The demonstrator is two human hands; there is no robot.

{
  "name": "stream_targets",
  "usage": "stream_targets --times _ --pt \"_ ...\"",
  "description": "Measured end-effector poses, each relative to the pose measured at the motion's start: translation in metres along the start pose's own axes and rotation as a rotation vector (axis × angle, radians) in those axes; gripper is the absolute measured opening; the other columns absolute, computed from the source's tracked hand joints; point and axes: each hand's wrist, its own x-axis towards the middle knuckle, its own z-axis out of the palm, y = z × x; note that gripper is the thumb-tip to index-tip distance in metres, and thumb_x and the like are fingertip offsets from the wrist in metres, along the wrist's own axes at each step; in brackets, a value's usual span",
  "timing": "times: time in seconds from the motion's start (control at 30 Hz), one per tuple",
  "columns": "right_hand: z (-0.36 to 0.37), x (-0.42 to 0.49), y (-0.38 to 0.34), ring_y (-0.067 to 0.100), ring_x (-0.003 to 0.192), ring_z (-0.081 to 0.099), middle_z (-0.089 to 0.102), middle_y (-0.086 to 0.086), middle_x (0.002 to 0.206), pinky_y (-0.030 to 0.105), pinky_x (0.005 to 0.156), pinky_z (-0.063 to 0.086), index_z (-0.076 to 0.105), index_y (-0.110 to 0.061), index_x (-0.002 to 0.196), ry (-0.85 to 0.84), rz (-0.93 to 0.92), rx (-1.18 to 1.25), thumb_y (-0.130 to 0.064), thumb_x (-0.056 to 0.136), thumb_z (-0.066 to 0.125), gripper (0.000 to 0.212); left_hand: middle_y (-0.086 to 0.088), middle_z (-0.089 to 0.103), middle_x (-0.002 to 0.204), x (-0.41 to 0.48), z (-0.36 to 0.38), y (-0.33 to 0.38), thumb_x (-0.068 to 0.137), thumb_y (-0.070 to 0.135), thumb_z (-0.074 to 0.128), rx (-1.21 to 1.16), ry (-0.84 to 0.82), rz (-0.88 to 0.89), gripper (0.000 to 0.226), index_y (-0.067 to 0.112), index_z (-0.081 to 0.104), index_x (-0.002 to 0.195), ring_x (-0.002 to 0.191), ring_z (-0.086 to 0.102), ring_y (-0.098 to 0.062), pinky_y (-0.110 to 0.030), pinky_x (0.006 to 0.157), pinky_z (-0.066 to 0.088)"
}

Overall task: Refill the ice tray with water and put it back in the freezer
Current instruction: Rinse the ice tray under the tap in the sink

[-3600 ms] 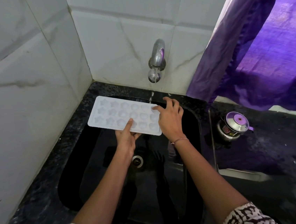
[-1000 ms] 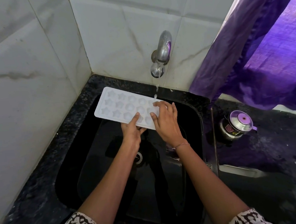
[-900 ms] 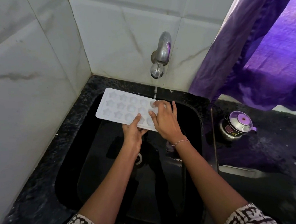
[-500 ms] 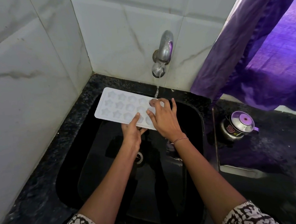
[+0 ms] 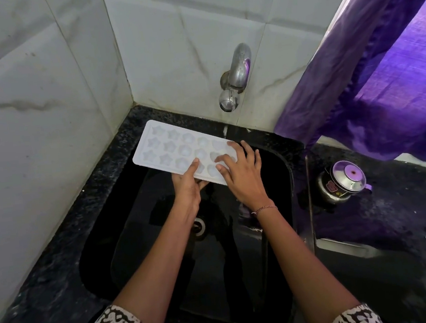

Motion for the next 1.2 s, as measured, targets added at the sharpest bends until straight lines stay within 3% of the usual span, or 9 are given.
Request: stream_targets --times 0.13,0.23,0.4,0.5,0.7,0.8,0.93,1.07,1.2 --pt "-0.001 -0.001 -0.004 0.028 0.145 0.005 0.024 0.002 0.153 0.056 0.114 0.001 0.055 -0.032 0.122 -0.046 0.051 -0.012 -0.06 0.091 0.025 0.051 -0.011 0.059 0.129 -0.003 -0.001 -0.003 0.088 0.006 0.061 0.013 -0.021 -0.041 0.052 0.015 0.045 0.136 0.111 0.061 -0.028 -0.043 0.075 0.058" --pt "-0.001 -0.004 0.0 0.026 0.146 0.0 0.02 0.0 0.155 0.057 0.114 -0.003 0.05 -0.036 0.126 -0.102 -0.03 0.019 -0.069 0.086 0.024 0.059 -0.011 0.06 0.129 -0.002 -0.004 -0.002 0.089 0.009 0.059 0.001 -0.022 -0.06 0.05 0.016 0.045 0.137 0.113 0.061 -0.031 -0.047 0.079 0.057" --pt "-0.001 -0.007 0.008 0.029 0.145 0.006 0.029 0.003 0.15 0.062 0.113 0.003 0.051 -0.028 0.125 -0.086 -0.115 -0.135 -0.081 0.075 0.029 0.076 -0.012 0.06 0.129 -0.006 -0.001 -0.002 0.09 0.01 0.059 0.013 -0.017 -0.066 0.048 0.014 0.047 0.136 0.114 0.06 -0.032 -0.045 0.075 0.058" --pt "0.0 -0.005 0.005 0.029 0.146 0.003 0.022 0.002 0.155 0.062 0.111 0.0 0.044 -0.022 0.132 -0.131 -0.12 -0.176 -0.084 0.069 0.034 0.089 -0.014 0.06 0.128 -0.007 0.004 -0.003 0.09 0.007 0.058 -0.013 -0.031 -0.073 0.048 0.012 0.046 0.136 0.114 0.061 -0.033 -0.04 0.069 0.06" --pt "0.001 -0.004 0.015 0.031 0.135 0.027 0.041 0.006 0.143 0.066 0.107 0.023 0.046 -0.02 0.126 -0.045 -0.199 -0.173 -0.052 0.082 0.058 0.056 -0.014 0.064 0.118 -0.005 -0.002 0.011 0.09 0.023 0.055 0.063 -0.062 -0.177 0.046 0.01 0.047 0.134 0.097 0.065 -0.029 -0.041 0.067 0.057" --pt "-0.003 -0.001 0.024 0.032 0.134 0.031 0.042 0.004 0.144 0.065 0.108 0.023 0.048 -0.019 0.125 -0.01 -0.216 -0.185 -0.045 0.083 0.061 0.051 -0.009 0.067 0.11 0.0 -0.01 0.02 0.091 0.03 0.055 0.054 -0.048 -0.174 0.043 0.015 0.049 0.131 0.098 0.065 -0.028 -0.042 0.07 0.055" --pt "-0.004 -0.004 0.024 0.031 0.135 0.033 0.039 0.007 0.146 0.06 0.111 0.023 0.047 -0.02 0.126 0.046 -0.207 -0.106 -0.035 0.082 0.067 0.051 -0.014 0.063 0.122 0.002 -0.012 0.022 0.092 0.024 0.058 0.068 -0.03 -0.12 0.048 0.014 0.045 0.136 0.103 0.065 -0.03 -0.039 0.063 0.06" --pt "-0.002 -0.015 0.022 0.03 0.131 0.035 0.043 0.009 0.138 0.054 0.112 0.024 0.052 -0.025 0.113 0.118 -0.205 -0.086 -0.035 0.08 0.071 0.04 -0.016 0.061 0.126 0.002 -0.012 0.02 0.092 0.023 0.059 0.036 -0.006 -0.095 0.051 0.014 0.042 0.139 0.109 0.063 -0.032 -0.039 0.064 0.06" --pt "-0.001 -0.021 0.022 0.032 0.129 0.037 0.048 0.009 0.133 0.055 0.111 0.027 0.06 -0.023 0.106 0.137 -0.11 -0.145 -0.046 0.086 0.057 0.031 -0.014 0.062 0.126 0.003 -0.013 0.019 0.092 0.023 0.058 0.049 -0.011 -0.088 0.049 0.014 0.042 0.138 0.108 0.064 -0.03 -0.04 0.065 0.06"
